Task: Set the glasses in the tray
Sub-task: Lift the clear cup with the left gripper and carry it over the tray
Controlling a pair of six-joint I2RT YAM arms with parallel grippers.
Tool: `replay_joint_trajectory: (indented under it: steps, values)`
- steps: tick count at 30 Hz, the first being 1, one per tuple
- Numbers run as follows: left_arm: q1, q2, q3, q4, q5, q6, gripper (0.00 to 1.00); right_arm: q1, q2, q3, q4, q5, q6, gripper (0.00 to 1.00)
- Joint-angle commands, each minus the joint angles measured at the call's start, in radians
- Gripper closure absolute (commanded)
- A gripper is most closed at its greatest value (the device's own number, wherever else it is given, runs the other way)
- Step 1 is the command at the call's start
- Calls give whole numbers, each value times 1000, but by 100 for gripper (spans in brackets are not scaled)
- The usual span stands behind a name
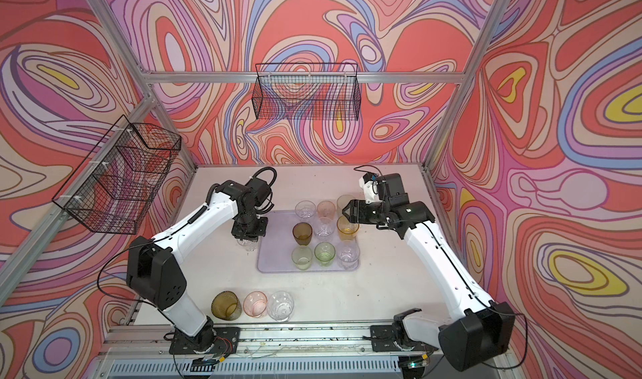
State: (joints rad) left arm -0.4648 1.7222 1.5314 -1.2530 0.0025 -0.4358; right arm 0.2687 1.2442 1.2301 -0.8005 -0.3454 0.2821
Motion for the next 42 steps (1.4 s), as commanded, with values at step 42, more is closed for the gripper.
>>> replay_joint_trajectory:
  steps: [42]
  values:
    - [8, 504, 650, -70, 92, 142, 100, -2, -39, -17, -25, -2, 28, 30]
